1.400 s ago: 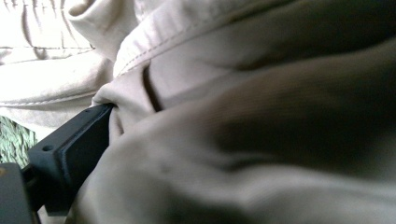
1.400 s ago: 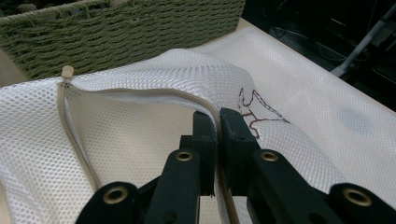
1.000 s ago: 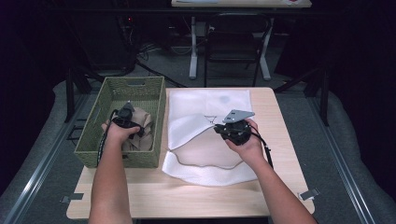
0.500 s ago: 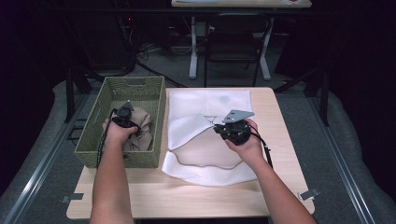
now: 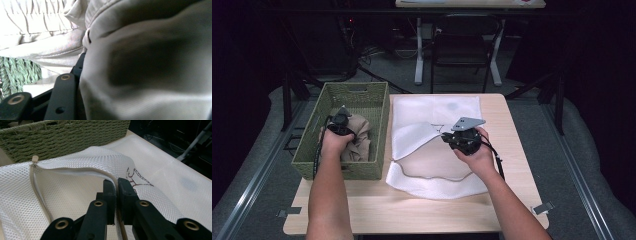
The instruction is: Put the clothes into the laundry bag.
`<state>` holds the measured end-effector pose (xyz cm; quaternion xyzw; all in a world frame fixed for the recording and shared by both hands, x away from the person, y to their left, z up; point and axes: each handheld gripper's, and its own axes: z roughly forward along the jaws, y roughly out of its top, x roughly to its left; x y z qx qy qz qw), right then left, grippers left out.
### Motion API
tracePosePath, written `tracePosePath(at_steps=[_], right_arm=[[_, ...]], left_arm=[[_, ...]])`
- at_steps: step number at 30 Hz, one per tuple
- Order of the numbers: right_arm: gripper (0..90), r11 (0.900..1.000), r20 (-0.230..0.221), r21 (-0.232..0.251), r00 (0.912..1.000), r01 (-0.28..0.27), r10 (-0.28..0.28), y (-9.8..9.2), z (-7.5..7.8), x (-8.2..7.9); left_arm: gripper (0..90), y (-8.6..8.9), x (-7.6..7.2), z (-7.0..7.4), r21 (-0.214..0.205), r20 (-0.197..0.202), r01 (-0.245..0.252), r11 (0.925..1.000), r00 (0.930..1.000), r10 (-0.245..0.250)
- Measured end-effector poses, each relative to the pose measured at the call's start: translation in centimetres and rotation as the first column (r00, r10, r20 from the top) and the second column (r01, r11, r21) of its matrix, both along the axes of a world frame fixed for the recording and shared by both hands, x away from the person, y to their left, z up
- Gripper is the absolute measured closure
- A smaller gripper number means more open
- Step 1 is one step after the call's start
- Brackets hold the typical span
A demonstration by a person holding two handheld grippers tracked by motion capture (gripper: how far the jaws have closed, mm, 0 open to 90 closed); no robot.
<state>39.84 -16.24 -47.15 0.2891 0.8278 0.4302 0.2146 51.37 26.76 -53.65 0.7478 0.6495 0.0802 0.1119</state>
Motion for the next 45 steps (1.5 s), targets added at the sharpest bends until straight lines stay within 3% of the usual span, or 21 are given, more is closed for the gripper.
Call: tracePosePath(at_steps=[15, 29, 45], right_arm=[[85.1, 1.0, -0.002, -0.002, 1.0, 0.001, -0.001, 0.1, -0.1, 0.1], [85.0, 1.0, 0.0, -0.001, 1.0, 0.001, -0.001, 0.0, 0.0, 0.0], [85.1, 1.0, 0.006, 0.001, 1.0, 0.002, -0.002, 0.0, 0.1, 0.0]], left_arm=[[66.1, -0.2, 0.1, 0.7, -0.012, -0.001, 0.028, 0.9995, 0.9996, -0.028], [67.8, -0.4, -0.2, 1.5, 0.001, 0.024, 0.03, 0.9995, 0.9993, -0.03], [68.8, 0.0, -0.6, 4.4, 0.029, 0.069, 0.039, 0.9988, 0.9968, -0.041]])
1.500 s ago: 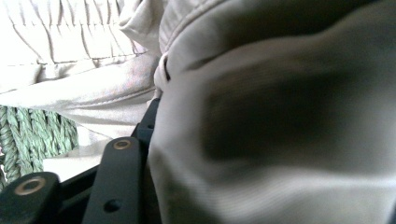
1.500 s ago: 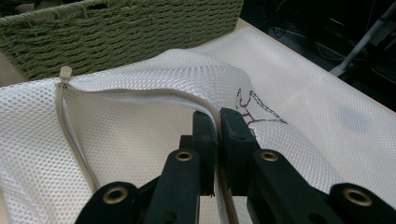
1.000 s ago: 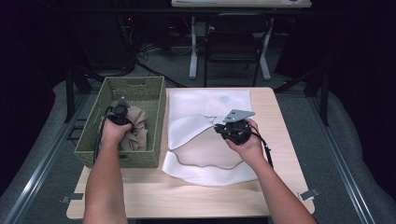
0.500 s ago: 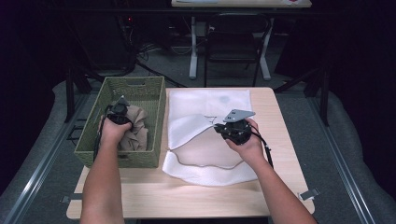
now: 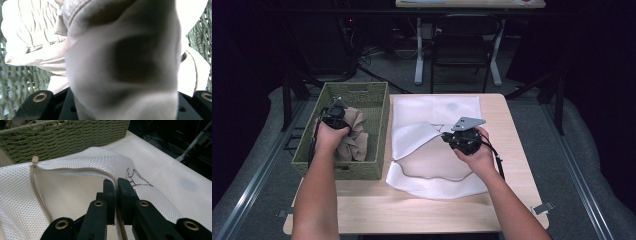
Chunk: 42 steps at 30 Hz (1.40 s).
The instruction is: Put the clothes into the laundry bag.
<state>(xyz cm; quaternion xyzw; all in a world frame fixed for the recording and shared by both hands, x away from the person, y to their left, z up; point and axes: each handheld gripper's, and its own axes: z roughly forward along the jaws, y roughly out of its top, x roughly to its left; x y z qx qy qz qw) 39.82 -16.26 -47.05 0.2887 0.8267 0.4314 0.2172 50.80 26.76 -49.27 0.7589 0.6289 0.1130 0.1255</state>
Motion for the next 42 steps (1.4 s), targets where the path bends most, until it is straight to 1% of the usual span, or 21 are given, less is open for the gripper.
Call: tracePosePath(at_steps=[1, 7, 16, 22, 25, 26, 30, 35, 40, 42], right_arm=[[85.1, 1.0, -0.001, 0.0, 1.0, 0.0, 0.0, 0.0, 0.0, 0.0], [85.2, 1.0, 0.001, 0.001, 1.0, 0.0, 0.0, 0.0, 0.1, 0.0], [85.2, 1.0, 0.001, 0.001, 1.0, 0.0, 0.0, 0.0, 0.1, 0.0], [85.3, 1.0, 0.001, 0.003, 1.0, 0.0, 0.0, -0.1, 0.1, 0.0], [85.4, 1.0, 0.001, 0.003, 1.0, -0.001, 0.001, -0.1, 0.1, 0.0], [85.4, 1.0, 0.0, 0.003, 1.0, -0.001, 0.001, -0.1, 0.1, 0.0], [85.4, 1.0, 0.0, 0.001, 1.0, -0.001, 0.001, -0.1, 0.1, 0.0], [85.4, 1.0, 0.001, 0.002, 1.0, -0.002, 0.002, -0.1, 0.1, 0.0], [85.4, 1.0, 0.001, 0.004, 1.0, 0.0, 0.0, -0.1, 0.2, 0.0], [85.4, 1.0, 0.001, 0.005, 1.0, 0.0, 0.0, -0.1, 0.2, 0.0]], left_arm=[[68.8, 0.1, 0.0, 0.3, 0.003, -0.001, -0.001, 1.0, 1.0, 0.001], [68.8, 0.3, -0.1, 1.5, 0.005, 0.021, -0.01, 0.9999, 0.9997, 0.009], [68.8, 0.4, -0.2, 3.6, 0.011, 0.042, -0.002, 0.9999, 0.9991, 0.002], [68.8, 0.2, -0.1, 4.6, 0.022, 0.052, 0.0, 0.9998, 0.9987, -0.001], [68.7, 0.1, -0.1, 5.1, 0.02, 0.059, -0.001, 0.9998, 0.9983, 0.0], [68.7, 0.1, -0.1, 5.3, 0.017, 0.056, 0.0, 0.9999, 0.9984, -0.001], [68.7, 0.0, -0.1, 6.0, 0.023, 0.066, 0.003, 0.9997, 0.9978, -0.004], [68.7, -0.1, -0.1, 7.0, 0.022, 0.079, -0.007, 0.9997, 0.9968, 0.005], [68.7, 0.1, -0.1, 7.9, 0.02, 0.074, -0.007, 0.9998, 0.9973, 0.006], [68.7, 0.1, -0.1, 8.1, 0.014, 0.081, -0.016, 0.9998, 0.9966, 0.015]])
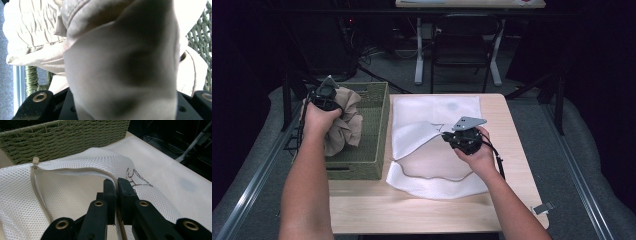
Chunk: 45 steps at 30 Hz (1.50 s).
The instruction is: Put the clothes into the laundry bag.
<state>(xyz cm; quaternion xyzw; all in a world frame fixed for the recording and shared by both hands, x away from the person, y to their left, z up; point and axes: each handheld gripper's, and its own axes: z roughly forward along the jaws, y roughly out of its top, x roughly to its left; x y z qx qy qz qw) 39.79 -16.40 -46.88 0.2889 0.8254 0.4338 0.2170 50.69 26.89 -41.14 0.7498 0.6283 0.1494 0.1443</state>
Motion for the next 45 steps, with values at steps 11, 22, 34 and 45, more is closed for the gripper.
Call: tracePosePath(at_steps=[11, 22, 34, 45], right_arm=[[85.4, 1.0, 0.0, 0.003, 1.0, 0.001, -0.001, -0.1, 0.1, 0.0], [85.4, 1.0, 0.002, 0.003, 1.0, 0.003, -0.003, -0.1, 0.1, 0.0], [85.4, 1.0, 0.002, 0.003, 1.0, 0.003, -0.003, -0.2, 0.1, 0.0], [85.5, 1.0, 0.002, 0.002, 1.0, 0.003, -0.003, -0.1, 0.1, 0.0]], left_arm=[[68.6, -0.4, 0.0, 2.0, -0.023, -0.018, 0.048, 0.9986, 0.9987, -0.049], [68.6, -0.7, -0.4, 3.6, 0.0, -0.097, 0.109, 0.9941, 0.9894, -0.108], [68.6, -1.4, -0.7, 4.3, 0.001, -0.193, 0.125, 0.9922, 0.9736, -0.122], [68.6, -1.5, -1.8, 6.3, -0.002, -0.211, 0.15, 0.9886, 0.9664, -0.147]])
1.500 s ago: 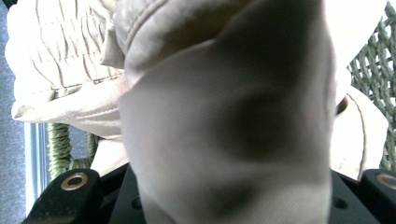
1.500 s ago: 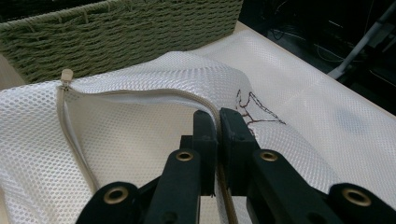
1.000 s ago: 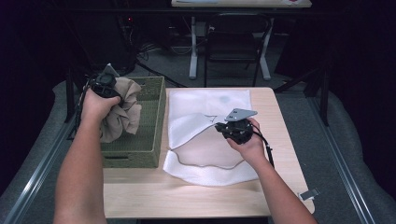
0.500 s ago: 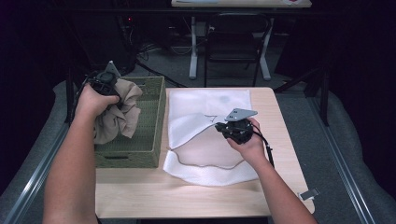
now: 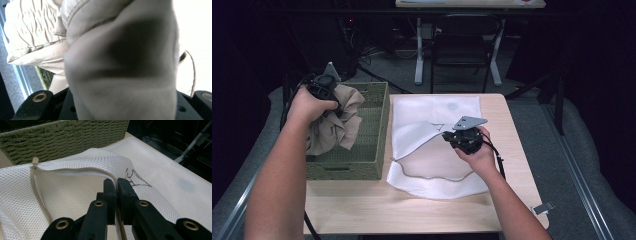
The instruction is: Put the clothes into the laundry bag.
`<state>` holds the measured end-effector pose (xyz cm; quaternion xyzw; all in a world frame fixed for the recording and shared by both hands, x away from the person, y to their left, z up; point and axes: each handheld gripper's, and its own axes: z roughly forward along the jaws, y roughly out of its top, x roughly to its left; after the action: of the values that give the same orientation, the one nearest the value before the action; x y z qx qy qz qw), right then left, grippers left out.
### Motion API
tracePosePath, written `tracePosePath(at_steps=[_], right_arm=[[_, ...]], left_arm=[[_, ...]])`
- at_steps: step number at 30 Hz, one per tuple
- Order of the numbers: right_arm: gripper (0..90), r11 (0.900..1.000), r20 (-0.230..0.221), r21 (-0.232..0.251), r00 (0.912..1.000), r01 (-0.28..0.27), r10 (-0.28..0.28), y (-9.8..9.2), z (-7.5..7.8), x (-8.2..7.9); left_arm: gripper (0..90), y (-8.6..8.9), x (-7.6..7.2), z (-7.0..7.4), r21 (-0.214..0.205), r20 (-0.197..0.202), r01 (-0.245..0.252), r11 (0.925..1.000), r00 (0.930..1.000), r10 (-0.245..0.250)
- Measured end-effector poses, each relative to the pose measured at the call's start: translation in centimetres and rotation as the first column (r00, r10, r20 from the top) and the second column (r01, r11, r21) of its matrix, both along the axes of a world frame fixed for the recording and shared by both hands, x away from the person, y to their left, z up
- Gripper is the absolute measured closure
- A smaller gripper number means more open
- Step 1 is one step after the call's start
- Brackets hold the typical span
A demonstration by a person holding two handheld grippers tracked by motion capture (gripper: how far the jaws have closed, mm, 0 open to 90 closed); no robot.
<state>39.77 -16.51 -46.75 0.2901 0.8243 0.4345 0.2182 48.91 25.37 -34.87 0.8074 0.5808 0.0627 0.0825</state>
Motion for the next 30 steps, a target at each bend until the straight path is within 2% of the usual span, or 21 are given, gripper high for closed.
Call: tracePosePath(at_steps=[9, 15, 23, 30], right_arm=[[85.8, 1.0, 0.004, -0.001, 1.0, -0.003, 0.003, 0.0, 0.0, 0.0], [85.8, 1.0, 0.003, -0.001, 1.0, -0.002, 0.002, 0.0, 0.1, 0.0], [85.8, 1.0, 0.003, -0.002, 1.0, -0.002, 0.002, 0.0, 0.0, 0.0], [85.8, 1.0, 0.003, -0.001, 1.0, -0.002, 0.002, -0.1, 0.1, 0.0]], left_arm=[[68.6, 0.3, -0.7, 1.6, 0.009, 0.013, 0.001, 1.0, 0.9999, -0.002], [68.6, 0.3, -1.0, 2.0, 0.007, 0.013, 0.014, 0.9999, 0.9998, -0.014], [68.6, -1.0, -1.6, 2.6, 0.02, 0.018, 0.082, 0.9964, 0.9964, -0.082], [68.6, -2.7, -2.3, 2.8, 0.026, 0.02, 0.154, 0.9877, 0.9878, -0.154]])
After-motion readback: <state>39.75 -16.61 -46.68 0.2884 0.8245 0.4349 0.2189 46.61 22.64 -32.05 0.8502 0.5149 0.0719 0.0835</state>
